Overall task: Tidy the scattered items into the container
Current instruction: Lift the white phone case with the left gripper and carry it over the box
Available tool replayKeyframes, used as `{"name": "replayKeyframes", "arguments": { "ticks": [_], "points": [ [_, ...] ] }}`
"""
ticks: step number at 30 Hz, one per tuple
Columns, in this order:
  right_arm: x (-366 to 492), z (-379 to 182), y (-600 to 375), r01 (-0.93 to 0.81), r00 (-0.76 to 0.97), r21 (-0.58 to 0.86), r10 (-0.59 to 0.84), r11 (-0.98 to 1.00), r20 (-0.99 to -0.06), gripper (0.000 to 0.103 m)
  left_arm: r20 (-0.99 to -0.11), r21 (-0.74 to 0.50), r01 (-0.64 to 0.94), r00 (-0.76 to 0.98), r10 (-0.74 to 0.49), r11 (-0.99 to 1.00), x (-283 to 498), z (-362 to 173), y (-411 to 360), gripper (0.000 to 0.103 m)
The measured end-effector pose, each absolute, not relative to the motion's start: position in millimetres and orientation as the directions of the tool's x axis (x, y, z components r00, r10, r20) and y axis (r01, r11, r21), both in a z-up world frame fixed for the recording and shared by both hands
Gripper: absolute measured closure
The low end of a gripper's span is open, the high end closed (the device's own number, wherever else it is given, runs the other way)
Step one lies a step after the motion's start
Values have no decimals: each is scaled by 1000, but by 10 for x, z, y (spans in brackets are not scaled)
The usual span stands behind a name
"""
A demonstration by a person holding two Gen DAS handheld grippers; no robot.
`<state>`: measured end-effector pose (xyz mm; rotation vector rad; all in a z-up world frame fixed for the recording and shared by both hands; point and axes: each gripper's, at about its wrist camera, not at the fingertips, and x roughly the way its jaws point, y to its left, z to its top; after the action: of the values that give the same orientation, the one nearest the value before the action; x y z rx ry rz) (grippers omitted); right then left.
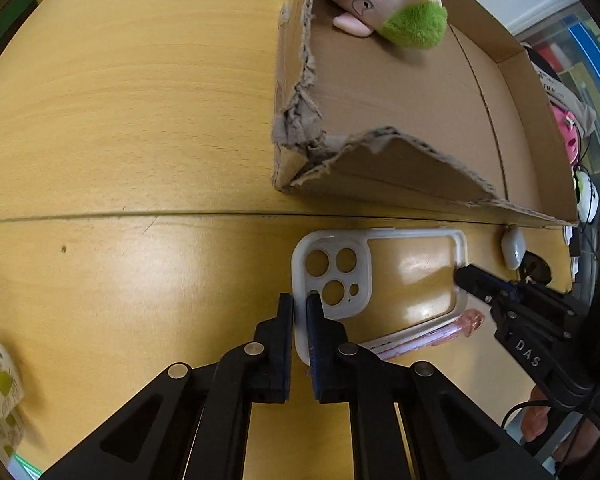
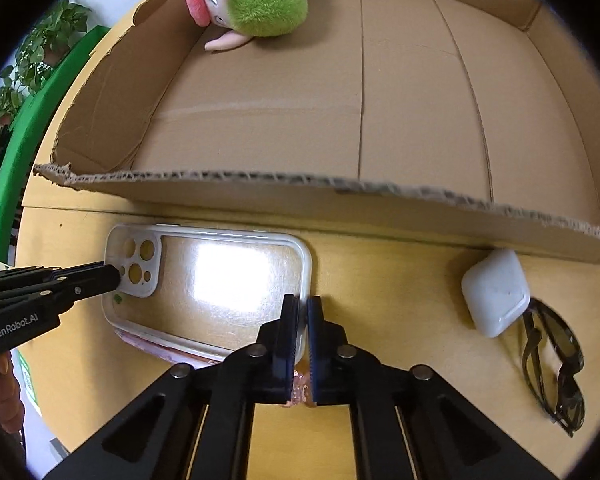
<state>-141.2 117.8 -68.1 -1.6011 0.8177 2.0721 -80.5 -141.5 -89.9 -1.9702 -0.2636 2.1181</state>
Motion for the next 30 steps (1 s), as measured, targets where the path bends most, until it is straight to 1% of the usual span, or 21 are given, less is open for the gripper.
{"name": "replayKeyframes", "arguments": {
  "ticks": [5,11,14,17,21,24,27,30],
  "points": [
    [-1275,-434,1122,-623,-295,241,-61,-744,-954,99,-956,-268,-67,-106,274,-961,-663,-578,-1368,97],
    [-998,160,1129,-620,-373,286,-45,-730,-927,99,-947,-254,-111,-173,270,-961,-566,68,-1286,97],
    [-882,478,1262,-632,-388,286,-26,-720,-921,99,-934,-253,-143,-223,280,-957,-575,497,-1184,97],
    [-791,850,1421,-635,-422,279,20,-721,-906,99,-916,-244,-181,-279,288,-953,-607,944,-964,97],
    [-650,1419,1804,-619,-486,282,76,-733,-870,99,-869,-312,-195,-337,362,-930,-778,1557,-805,97],
    [-582,1829,2087,-618,-527,268,136,-739,-839,99,-843,-295,-237,-391,369,-926,-918,1935,-545,96],
    [-541,2185,2342,-616,-558,242,199,-749,-806,99,-818,-287,-261,-434,378,-921,-1080,2198,-336,96],
    [-541,2433,2613,-617,-576,231,231,-752,-784,99,-793,-283,-284,-467,390,-916,-1287,2423,-130,96]
  ]
}}
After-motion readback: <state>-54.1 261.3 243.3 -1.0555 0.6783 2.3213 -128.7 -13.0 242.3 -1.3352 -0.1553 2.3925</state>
